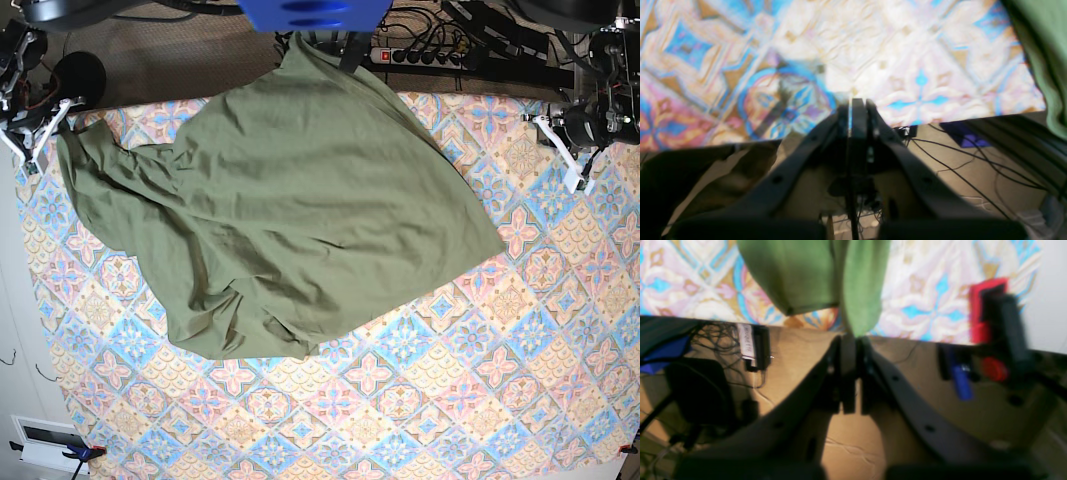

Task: Layout the t-shirt on the table in an organized manner, then fold the t-shirt properly
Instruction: 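Lay the lifted shirt down flat on the table with both grippers, then grasp the shirt's hem corner with the left gripper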

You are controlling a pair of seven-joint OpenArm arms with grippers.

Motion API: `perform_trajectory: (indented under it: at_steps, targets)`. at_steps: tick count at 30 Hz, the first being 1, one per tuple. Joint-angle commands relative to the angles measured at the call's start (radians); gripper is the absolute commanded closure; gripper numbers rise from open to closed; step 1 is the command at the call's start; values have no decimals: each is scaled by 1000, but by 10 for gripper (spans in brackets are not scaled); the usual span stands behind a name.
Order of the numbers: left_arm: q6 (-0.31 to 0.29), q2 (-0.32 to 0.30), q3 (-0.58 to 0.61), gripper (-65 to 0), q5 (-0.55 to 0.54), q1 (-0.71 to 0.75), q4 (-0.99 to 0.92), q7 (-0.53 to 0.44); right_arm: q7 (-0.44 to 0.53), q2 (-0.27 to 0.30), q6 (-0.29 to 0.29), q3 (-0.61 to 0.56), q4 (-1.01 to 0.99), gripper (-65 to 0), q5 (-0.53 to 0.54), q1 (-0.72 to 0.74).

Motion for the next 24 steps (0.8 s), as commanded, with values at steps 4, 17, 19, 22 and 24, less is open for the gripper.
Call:
perform_trajectory:
  at_steps: [4, 17, 19, 22, 24]
  targets:
    - [1, -20, -10, 0, -16, -8, 15, -78, 9, 4, -1, 13, 10, -4, 4, 5]
    - [1, 345, -5, -22, -15, -335, -71, -147, 9, 0, -1, 13, 10, -3, 2, 147]
    - [1, 419, -3, -33, -15, -384, -106, -124, 9, 0, -1, 13, 10, -3, 2, 163]
    - [1, 485, 38, -37, -5, -414, -169, -102, 9, 0, -1, 14, 8, -2, 2, 178]
    - [4, 486, 93, -34, 15, -436, -240, -108, 9, 0, -1, 14, 8, -2, 2, 193]
